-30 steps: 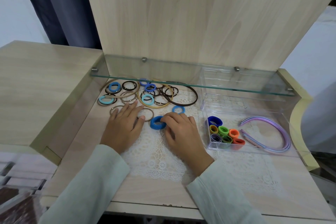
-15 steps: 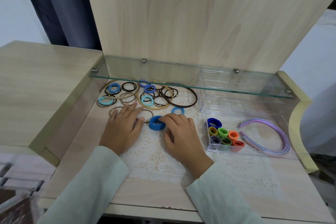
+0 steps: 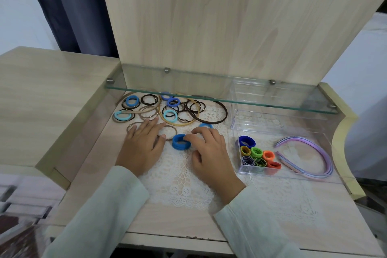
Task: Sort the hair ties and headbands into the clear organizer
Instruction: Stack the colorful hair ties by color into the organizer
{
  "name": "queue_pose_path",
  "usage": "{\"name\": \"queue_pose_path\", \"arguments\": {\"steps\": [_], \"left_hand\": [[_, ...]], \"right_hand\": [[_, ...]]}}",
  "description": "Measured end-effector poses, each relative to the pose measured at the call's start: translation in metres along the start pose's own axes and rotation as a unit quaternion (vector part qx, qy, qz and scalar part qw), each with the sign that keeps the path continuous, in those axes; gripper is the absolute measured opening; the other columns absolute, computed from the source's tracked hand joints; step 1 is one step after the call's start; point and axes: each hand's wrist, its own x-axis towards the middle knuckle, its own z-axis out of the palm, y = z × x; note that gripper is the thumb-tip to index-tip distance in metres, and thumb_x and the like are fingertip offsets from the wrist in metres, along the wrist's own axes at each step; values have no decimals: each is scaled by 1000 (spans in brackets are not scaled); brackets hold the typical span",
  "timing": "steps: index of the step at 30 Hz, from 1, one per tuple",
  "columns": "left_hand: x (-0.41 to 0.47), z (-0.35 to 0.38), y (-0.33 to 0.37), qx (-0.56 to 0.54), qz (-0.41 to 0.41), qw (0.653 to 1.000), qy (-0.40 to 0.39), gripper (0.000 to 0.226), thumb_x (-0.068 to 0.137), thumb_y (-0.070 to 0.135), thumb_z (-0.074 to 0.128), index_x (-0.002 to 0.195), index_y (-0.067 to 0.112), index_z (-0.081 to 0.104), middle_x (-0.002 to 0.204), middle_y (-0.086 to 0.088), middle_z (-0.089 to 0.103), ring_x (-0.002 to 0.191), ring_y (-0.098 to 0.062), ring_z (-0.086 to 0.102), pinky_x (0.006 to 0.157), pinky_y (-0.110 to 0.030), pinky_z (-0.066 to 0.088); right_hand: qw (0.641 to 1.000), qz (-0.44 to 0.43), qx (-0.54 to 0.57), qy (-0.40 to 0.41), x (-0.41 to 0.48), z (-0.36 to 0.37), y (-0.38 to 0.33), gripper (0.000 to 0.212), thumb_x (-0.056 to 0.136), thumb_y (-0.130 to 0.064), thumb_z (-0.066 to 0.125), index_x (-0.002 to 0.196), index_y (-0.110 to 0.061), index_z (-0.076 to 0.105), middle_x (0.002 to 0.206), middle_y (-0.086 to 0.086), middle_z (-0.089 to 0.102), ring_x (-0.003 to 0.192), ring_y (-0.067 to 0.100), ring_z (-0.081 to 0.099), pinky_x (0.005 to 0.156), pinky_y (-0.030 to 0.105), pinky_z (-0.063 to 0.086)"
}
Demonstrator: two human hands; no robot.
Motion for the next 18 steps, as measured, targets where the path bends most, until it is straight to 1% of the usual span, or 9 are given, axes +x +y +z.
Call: {"name": "queue_pose_path", "arguments": {"steps": [2, 4, 5, 7, 9, 11, 14, 16, 18], "left_hand": [[2, -1, -1, -2, -1, 1000, -13, 65, 88, 52, 19, 146, 32, 42, 160, 8, 27, 150, -15, 16, 121, -40, 7], [5, -3, -2, -3, -14, 999, -39, 52, 96, 40, 29, 148, 34, 36, 162, 9, 20, 151, -15, 9, 122, -40, 4], [8, -5, -2, 7, -15, 998, -56, 51, 98, 34, 30, 149, 35, 31, 163, 10, 15, 152, -15, 5, 122, -40, 2], [13, -11, 0, 43, -12, 994, -104, 57, 99, 23, 32, 154, 35, 19, 165, 9, 3, 152, -16, -4, 121, -41, -1], [18, -16, 2, 38, -20, 989, -143, 69, 97, 12, 41, 155, 33, 11, 165, 9, -5, 151, -16, -10, 121, -41, -5], [20, -20, 3, -22, -42, 984, -169, 80, 87, 15, 49, 155, 33, 10, 164, 10, -7, 150, -13, -13, 120, -39, -8], [16, -25, 0, -90, -55, 977, -184, 102, 59, 33, 50, 154, 37, 13, 163, 18, -3, 149, -7, -13, 119, -35, -12], [12, -26, -1, -77, -46, 979, -181, 103, 56, 36, 46, 154, 39, 13, 163, 19, -3, 149, -6, -13, 118, -33, -13], [12, -26, 1, -52, -41, 981, -180, 99, 61, 39, 41, 154, 38, 9, 163, 18, -5, 149, -8, -14, 119, -34, -12]], "right_hand": [[1000, 0, 2, 2, 0, 0, 0, 42, 76, -7, 49, 113, -24, 62, 120, 2, 54, 109, 22, 44, 83, 34, 39], [1000, 3, -3, -4, 1, 0, 0, 40, 76, -8, 48, 110, -23, 63, 123, 4, 53, 112, 23, 43, 86, 35, 38], [1000, 4, -5, -10, 1, 1, 1, 39, 76, -8, 48, 109, -23, 64, 124, 5, 52, 113, 24, 42, 87, 36, 38], [1000, 4, -4, -21, 2, 1, 1, 38, 75, -9, 50, 107, -22, 65, 125, 6, 52, 115, 26, 42, 89, 38, 38], [1000, -1, -10, -30, 3, 0, 0, 36, 74, -8, 54, 106, -21, 65, 124, 8, 53, 115, 28, 42, 89, 40, 39], [999, -7, -21, -41, 5, -2, 0, 36, 74, -7, 57, 106, -21, 66, 125, 9, 52, 115, 30, 43, 89, 42, 39], [996, -19, -56, -64, 10, -8, -1, 36, 78, -10, 57, 111, -22, 66, 129, 10, 49, 117, 32, 42, 91, 43, 37], [993, -26, -79, -85, 13, -13, -2, 37, 84, -12, 55, 118, -24, 64, 132, 10, 45, 121, 32, 38, 94, 41, 33], [989, -32, -92, -108, 16, -18, -2, 39, 90, -14, 51, 125, -27, 61, 135, 9, 42, 123, 30, 34, 97, 39, 29]]}}
